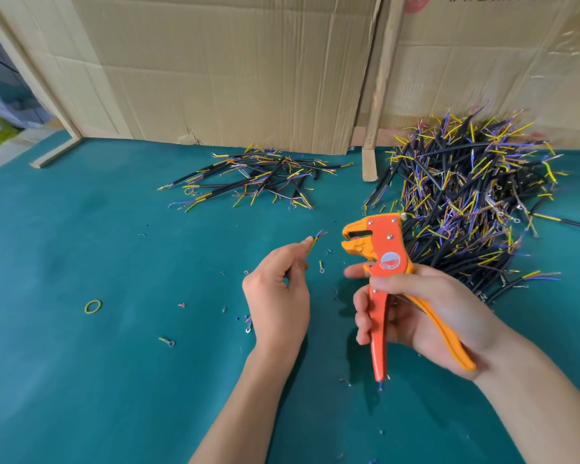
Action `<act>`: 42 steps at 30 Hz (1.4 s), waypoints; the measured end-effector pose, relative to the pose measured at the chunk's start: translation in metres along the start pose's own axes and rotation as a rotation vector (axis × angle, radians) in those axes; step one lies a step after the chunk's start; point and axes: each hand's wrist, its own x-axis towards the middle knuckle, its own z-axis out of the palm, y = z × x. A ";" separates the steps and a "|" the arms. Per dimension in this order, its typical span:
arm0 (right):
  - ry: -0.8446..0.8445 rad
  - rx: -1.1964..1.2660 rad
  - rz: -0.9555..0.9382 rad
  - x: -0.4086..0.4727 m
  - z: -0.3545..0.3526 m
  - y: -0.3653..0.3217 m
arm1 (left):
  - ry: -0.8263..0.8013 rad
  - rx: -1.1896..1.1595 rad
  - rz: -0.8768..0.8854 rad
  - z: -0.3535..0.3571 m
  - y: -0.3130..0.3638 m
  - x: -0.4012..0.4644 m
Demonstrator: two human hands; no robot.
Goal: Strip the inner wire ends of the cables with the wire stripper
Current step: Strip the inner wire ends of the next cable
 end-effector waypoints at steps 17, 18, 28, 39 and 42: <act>-0.106 0.086 0.105 0.004 -0.005 0.003 | 0.016 0.078 0.228 0.001 0.006 -0.002; -0.105 0.085 0.110 0.004 -0.006 0.002 | 0.010 0.080 0.233 0.001 0.006 -0.002; -0.040 0.109 0.106 0.007 -0.008 0.002 | 0.000 0.064 0.238 0.002 0.003 -0.003; -0.045 0.096 0.096 0.007 -0.011 0.004 | -0.009 0.065 0.257 0.004 0.002 -0.004; -0.054 0.064 0.091 0.006 -0.011 0.002 | -0.013 0.070 0.260 0.004 0.002 -0.004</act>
